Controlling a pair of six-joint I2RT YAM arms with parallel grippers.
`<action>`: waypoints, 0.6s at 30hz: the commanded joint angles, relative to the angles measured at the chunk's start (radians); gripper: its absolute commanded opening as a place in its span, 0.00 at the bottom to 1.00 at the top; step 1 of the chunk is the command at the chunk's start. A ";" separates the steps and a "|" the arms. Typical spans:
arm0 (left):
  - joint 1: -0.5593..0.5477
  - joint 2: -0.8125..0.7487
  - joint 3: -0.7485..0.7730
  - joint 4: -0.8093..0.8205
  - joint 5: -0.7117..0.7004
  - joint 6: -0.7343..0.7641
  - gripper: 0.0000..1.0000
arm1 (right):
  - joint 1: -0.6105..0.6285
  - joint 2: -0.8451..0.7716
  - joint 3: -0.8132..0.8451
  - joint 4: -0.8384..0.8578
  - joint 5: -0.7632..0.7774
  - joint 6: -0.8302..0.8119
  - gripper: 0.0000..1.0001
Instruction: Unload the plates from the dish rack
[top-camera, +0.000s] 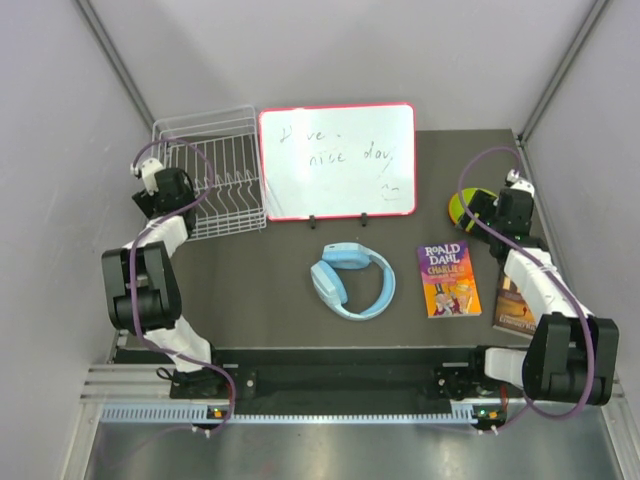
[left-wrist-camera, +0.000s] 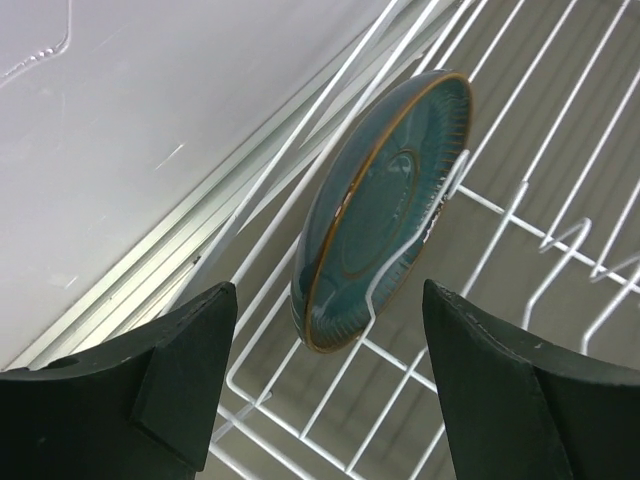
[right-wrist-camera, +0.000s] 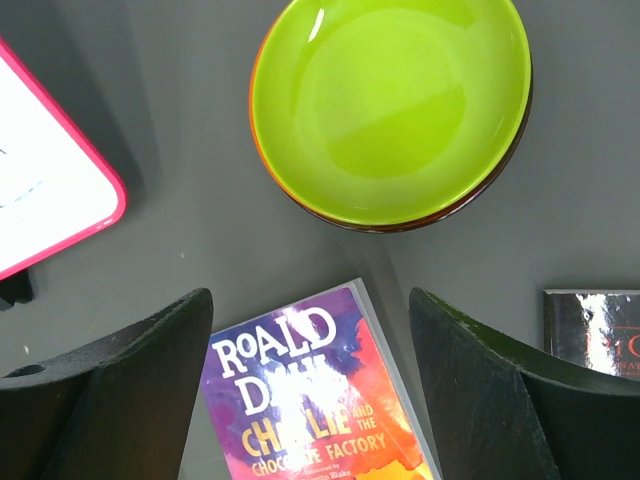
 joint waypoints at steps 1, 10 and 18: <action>0.008 0.024 0.023 0.085 -0.043 -0.021 0.78 | 0.007 0.018 -0.002 0.043 -0.012 -0.015 0.79; 0.011 0.021 -0.008 0.148 -0.069 -0.029 0.71 | 0.007 0.038 -0.005 0.046 -0.029 -0.015 0.78; 0.026 0.092 0.042 0.147 -0.035 -0.076 0.58 | 0.007 0.058 -0.002 0.046 -0.029 -0.018 0.78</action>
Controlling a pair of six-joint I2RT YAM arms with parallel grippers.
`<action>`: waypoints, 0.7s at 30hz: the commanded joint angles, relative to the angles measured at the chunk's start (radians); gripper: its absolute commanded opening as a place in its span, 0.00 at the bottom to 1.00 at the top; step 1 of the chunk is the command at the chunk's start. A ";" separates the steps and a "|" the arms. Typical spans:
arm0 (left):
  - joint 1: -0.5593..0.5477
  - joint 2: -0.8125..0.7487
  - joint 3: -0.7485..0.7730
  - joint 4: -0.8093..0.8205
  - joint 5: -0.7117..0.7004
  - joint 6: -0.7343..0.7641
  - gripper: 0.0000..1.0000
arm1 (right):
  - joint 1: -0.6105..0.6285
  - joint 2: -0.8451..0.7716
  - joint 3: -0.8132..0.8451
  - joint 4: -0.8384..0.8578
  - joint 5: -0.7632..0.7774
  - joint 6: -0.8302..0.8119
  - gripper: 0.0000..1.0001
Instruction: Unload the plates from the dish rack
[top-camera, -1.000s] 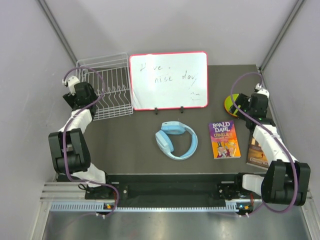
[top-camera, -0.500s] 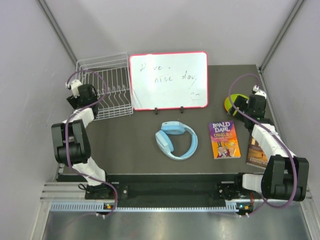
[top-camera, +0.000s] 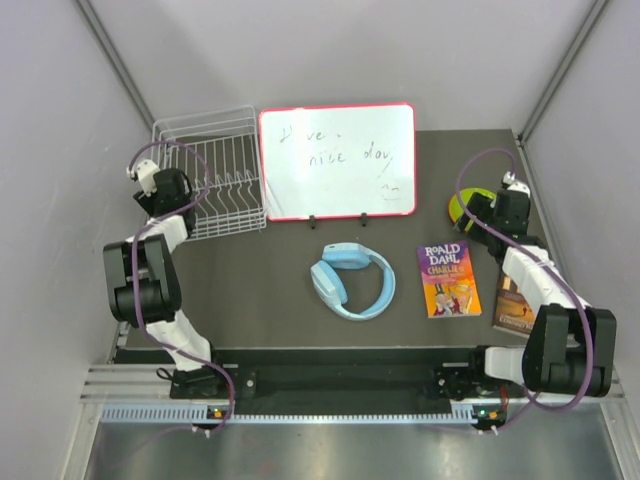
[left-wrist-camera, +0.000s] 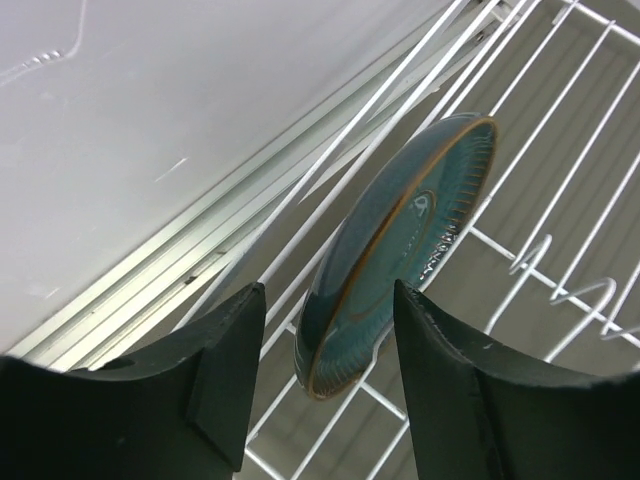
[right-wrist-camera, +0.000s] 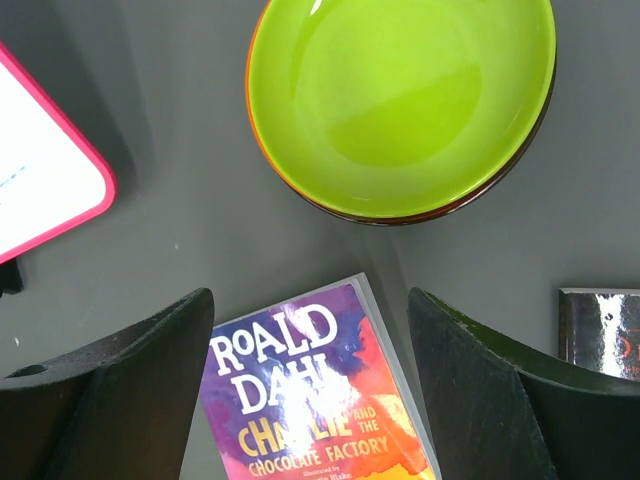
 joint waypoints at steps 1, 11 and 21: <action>0.011 0.045 0.043 0.053 0.008 -0.040 0.57 | 0.007 0.015 0.005 0.037 -0.007 -0.019 0.78; 0.014 0.070 0.057 0.077 0.038 -0.018 0.31 | 0.007 0.024 -0.003 0.040 -0.005 -0.020 0.78; 0.011 -0.030 0.009 0.134 0.086 0.086 0.00 | 0.007 0.000 -0.008 0.028 -0.007 -0.022 0.78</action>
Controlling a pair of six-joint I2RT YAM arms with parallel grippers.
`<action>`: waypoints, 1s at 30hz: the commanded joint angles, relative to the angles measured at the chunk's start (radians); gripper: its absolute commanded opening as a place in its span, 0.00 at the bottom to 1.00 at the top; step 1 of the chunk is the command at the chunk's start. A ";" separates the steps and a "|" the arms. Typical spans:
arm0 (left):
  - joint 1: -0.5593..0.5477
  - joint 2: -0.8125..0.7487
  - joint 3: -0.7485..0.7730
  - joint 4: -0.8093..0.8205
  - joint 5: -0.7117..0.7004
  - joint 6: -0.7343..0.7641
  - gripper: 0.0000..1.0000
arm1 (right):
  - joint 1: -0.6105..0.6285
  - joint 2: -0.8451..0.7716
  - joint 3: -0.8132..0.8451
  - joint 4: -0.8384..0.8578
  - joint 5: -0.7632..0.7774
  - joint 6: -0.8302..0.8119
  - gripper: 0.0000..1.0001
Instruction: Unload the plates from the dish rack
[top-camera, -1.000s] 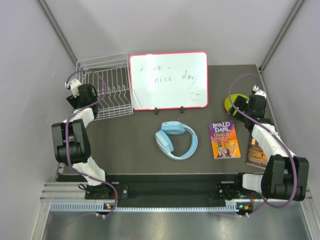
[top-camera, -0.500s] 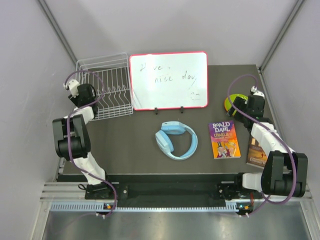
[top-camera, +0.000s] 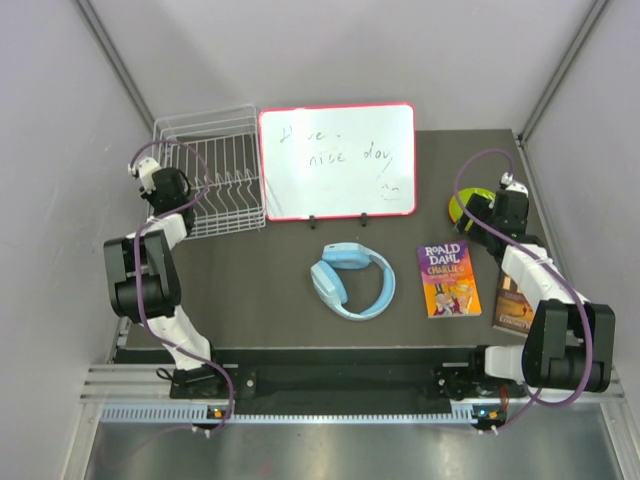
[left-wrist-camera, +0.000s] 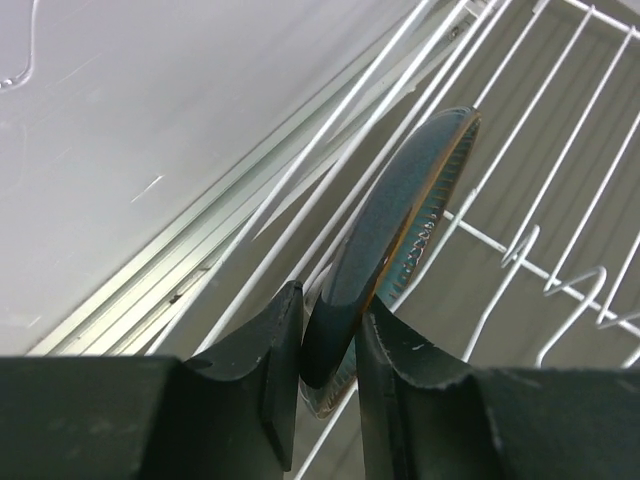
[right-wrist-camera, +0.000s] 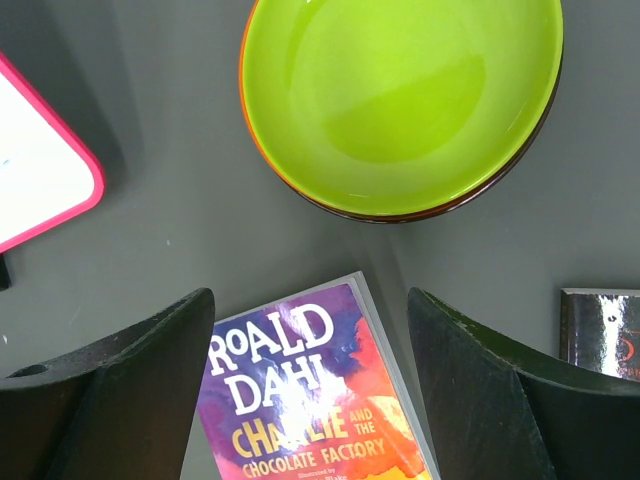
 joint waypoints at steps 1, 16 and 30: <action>-0.002 -0.100 -0.028 0.132 0.034 0.081 0.00 | 0.007 -0.028 -0.008 0.026 -0.002 -0.009 0.78; -0.048 -0.301 -0.169 0.350 -0.033 0.284 0.00 | 0.008 -0.139 -0.006 -0.060 0.001 -0.016 0.79; -0.075 -0.573 -0.066 -0.082 0.185 -0.021 0.00 | 0.008 -0.365 0.012 -0.192 -0.076 0.004 0.86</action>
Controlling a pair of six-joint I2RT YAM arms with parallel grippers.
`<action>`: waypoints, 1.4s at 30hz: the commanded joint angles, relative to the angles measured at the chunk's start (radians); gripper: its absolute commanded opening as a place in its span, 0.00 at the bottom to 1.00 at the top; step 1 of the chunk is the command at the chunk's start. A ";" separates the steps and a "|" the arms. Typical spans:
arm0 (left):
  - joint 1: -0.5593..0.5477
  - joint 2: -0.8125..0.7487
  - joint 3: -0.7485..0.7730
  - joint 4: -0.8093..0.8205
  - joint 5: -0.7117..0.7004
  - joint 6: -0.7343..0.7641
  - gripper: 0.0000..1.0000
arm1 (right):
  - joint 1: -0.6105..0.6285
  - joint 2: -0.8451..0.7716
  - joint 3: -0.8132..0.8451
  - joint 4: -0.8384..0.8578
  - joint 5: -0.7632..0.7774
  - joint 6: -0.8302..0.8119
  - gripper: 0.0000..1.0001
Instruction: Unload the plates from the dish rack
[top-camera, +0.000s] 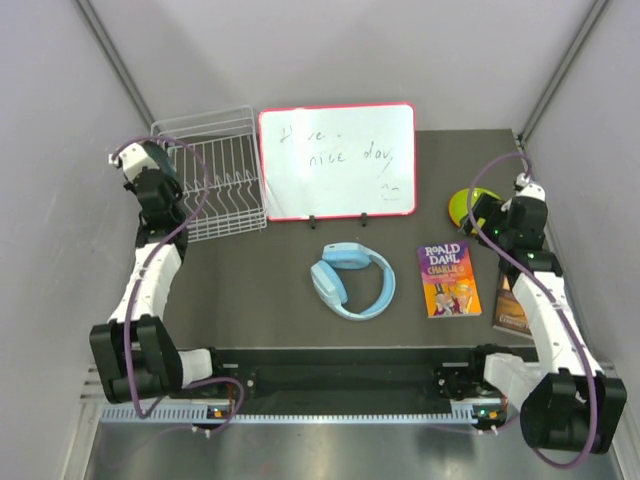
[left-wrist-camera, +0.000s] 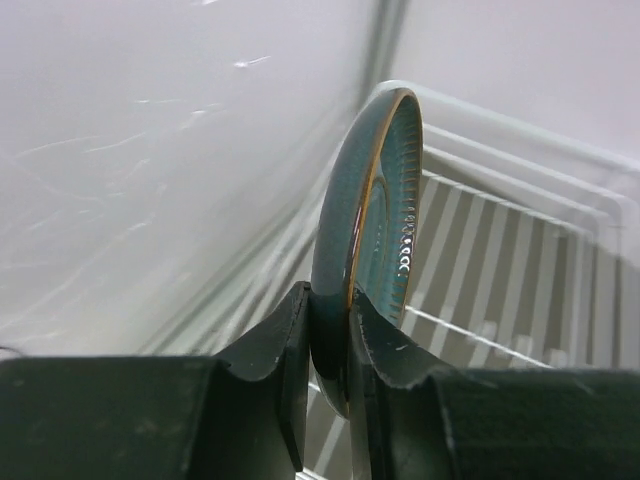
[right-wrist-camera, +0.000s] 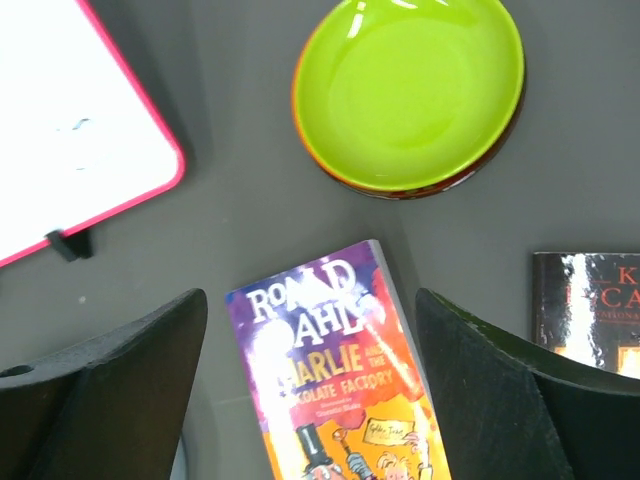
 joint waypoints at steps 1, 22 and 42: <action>-0.015 -0.126 0.079 -0.130 0.239 -0.219 0.00 | 0.008 -0.111 0.011 -0.031 -0.096 0.010 0.86; -0.515 -0.160 -0.082 0.006 0.733 -0.646 0.00 | 0.344 0.000 -0.028 0.502 -0.503 0.374 0.91; -0.708 -0.046 -0.085 0.146 0.777 -0.669 0.00 | 0.467 0.306 0.029 0.805 -0.555 0.470 0.70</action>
